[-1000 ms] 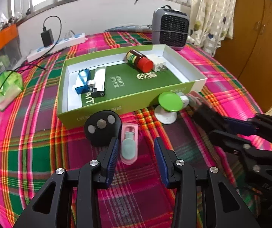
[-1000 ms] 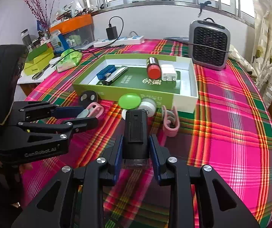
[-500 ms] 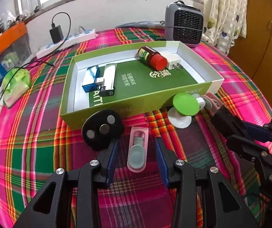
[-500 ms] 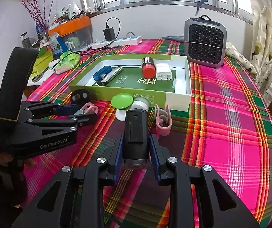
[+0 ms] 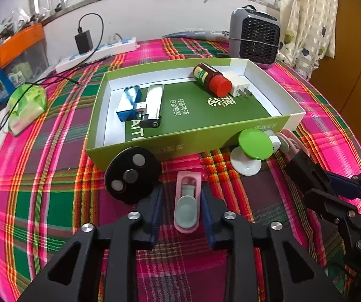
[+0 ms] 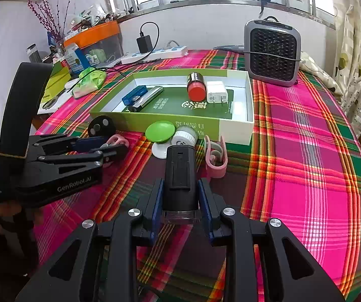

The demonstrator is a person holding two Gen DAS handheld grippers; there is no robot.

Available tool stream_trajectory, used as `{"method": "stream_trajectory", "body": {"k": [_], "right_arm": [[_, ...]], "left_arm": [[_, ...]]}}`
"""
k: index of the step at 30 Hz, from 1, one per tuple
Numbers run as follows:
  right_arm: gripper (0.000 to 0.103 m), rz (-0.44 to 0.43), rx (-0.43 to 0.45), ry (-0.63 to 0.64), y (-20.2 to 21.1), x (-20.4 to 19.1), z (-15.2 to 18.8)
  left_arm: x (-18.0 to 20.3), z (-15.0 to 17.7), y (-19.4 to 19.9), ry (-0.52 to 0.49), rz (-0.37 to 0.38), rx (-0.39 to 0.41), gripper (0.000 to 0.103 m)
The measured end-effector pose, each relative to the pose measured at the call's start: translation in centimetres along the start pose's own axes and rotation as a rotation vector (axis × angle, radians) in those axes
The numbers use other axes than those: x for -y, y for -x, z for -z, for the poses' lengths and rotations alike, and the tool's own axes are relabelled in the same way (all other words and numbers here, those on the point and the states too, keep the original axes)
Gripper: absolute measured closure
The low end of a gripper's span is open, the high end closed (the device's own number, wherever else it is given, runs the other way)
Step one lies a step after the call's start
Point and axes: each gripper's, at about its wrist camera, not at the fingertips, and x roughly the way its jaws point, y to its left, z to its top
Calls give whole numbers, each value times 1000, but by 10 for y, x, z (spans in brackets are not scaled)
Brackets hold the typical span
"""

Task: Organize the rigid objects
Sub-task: 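Close the left tool on the pink clip, then carry the pink clip and black cylinder over the green card with both tools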

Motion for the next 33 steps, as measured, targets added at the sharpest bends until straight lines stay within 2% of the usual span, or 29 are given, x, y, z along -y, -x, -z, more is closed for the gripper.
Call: {"method": "stream_trajectory", "body": {"k": [3, 33], "right_arm": [[74, -1, 0, 3, 0, 0, 0], [74, 10, -1, 6, 1, -1, 0]], "left_arm": [[-1, 1, 1, 5, 10, 3, 86], [0, 6, 14, 9, 39, 26, 86]]}}
